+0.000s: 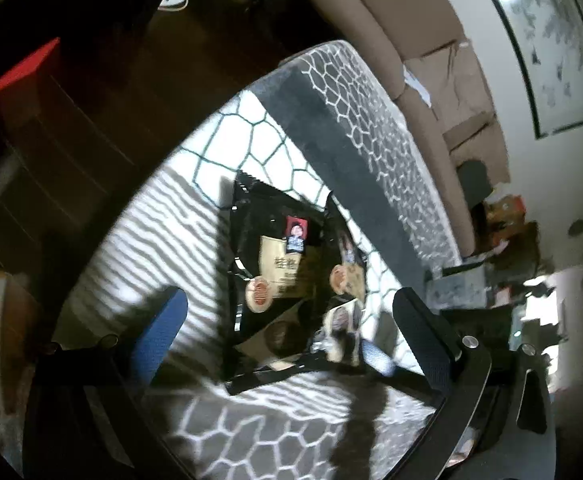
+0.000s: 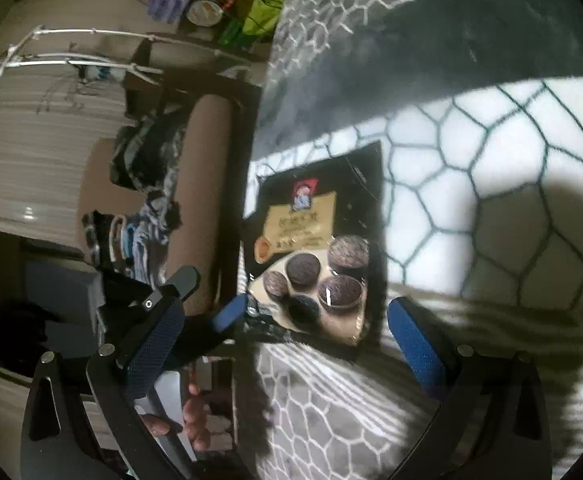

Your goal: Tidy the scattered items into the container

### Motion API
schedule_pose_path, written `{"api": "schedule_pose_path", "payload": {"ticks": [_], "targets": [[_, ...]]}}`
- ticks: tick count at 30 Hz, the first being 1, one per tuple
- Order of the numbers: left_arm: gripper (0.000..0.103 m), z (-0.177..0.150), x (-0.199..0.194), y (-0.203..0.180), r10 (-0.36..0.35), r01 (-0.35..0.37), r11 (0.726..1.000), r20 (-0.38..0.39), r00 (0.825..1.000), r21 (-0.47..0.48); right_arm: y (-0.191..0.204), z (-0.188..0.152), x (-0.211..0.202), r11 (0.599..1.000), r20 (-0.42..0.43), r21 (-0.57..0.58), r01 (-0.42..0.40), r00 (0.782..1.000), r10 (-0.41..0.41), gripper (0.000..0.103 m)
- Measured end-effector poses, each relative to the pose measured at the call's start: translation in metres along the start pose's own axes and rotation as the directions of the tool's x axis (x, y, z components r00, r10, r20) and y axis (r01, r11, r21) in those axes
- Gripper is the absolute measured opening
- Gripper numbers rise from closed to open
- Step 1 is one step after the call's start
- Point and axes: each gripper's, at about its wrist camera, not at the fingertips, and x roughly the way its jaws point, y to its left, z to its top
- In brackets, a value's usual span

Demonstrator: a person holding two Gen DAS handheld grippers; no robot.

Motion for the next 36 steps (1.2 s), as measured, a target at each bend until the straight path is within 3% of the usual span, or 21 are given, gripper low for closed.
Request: {"api": "schedule_pose_path", "payload": {"ticks": [4, 6, 7, 8, 9, 10, 13, 14, 15, 16, 24, 25, 27, 28, 36], "targets": [[0.101, -0.002, 0.006, 0.001, -0.05, 0.05, 0.999, 0.0, 0.999, -0.014, 0.0, 0.005, -0.002, 1.0, 0.009, 0.001, -0.022, 1.0, 0.022, 0.103], [0.096, -0.002, 0.007, 0.0, -0.056, 0.056, 0.998, 0.009, 0.998, -0.012, 0.001, 0.007, 0.0, 1.0, -0.003, -0.012, -0.014, 1.0, 0.014, 0.096], [0.094, -0.003, 0.008, 0.0, -0.058, 0.058, 0.998, 0.01, 0.998, -0.011, 0.0, 0.007, 0.002, 1.0, -0.015, -0.013, -0.017, 1.0, 0.017, 0.083], [0.09, -0.003, 0.009, -0.001, -0.059, 0.059, 0.998, 0.01, 0.998, -0.012, -0.004, 0.007, 0.007, 0.999, -0.034, 0.009, -0.037, 0.999, 0.037, 0.056], [0.08, -0.004, 0.01, -0.001, -0.061, 0.061, 0.998, 0.009, 0.998, -0.012, -0.008, 0.006, 0.011, 0.998, -0.05, 0.032, -0.053, 0.997, 0.054, 0.04], [0.075, -0.005, 0.012, -0.002, -0.061, 0.061, 0.998, 0.002, 0.998, -0.009, -0.012, 0.005, 0.017, 0.998, -0.074, 0.052, -0.045, 0.996, 0.049, 0.014], [0.06, -0.007, 0.018, -0.001, -0.063, 0.063, 0.998, -0.018, 0.998, -0.01, -0.015, 0.001, 0.024, 0.999, -0.086, 0.042, -0.033, 0.996, 0.037, 0.013], [0.05, -0.007, 0.018, 0.0, -0.066, 0.065, 0.998, -0.017, 0.998, -0.014, -0.015, -0.001, 0.023, 0.999, -0.075, 0.037, -0.036, 0.996, 0.039, 0.013], [0.032, -0.008, 0.018, 0.002, -0.066, 0.066, 0.998, -0.018, 0.998, -0.024, -0.015, -0.002, 0.022, 0.999, -0.066, 0.035, -0.034, 0.997, 0.036, 0.013], [0.024, -0.009, 0.019, 0.005, -0.059, 0.058, 0.998, -0.019, 0.998, -0.036, -0.015, -0.002, 0.021, 0.999, -0.058, 0.033, -0.034, 0.998, 0.036, 0.012], [0.017, -0.022, 0.02, 0.008, -0.084, 0.082, 0.994, -0.023, 0.996, -0.071, -0.007, 0.001, -0.006, 1.0, -0.009, 0.008, -0.005, 1.0, 0.005, 0.012], [0.017, -0.024, 0.019, 0.01, -0.095, 0.093, 0.992, -0.024, 0.995, -0.089, -0.01, 0.002, -0.006, 0.999, -0.022, 0.032, -0.012, 1.0, 0.013, 0.015], [0.016, -0.028, 0.019, 0.011, -0.108, 0.104, 0.99, -0.031, 0.994, -0.099, -0.017, 0.002, -0.003, 0.996, -0.044, 0.093, -0.008, 0.999, 0.012, 0.041], [0.016, -0.031, 0.02, 0.012, -0.102, 0.097, 0.99, -0.042, 0.994, -0.101, -0.019, 0.002, -0.001, 0.994, -0.046, 0.109, -0.003, 0.999, 0.008, 0.063], [0.016, -0.052, 0.025, 0.009, -0.127, 0.118, 0.989, -0.097, 0.987, -0.094, -0.009, 0.013, 0.008, 0.995, -0.025, 0.095, 0.005, 1.0, -0.003, 0.065]]}}
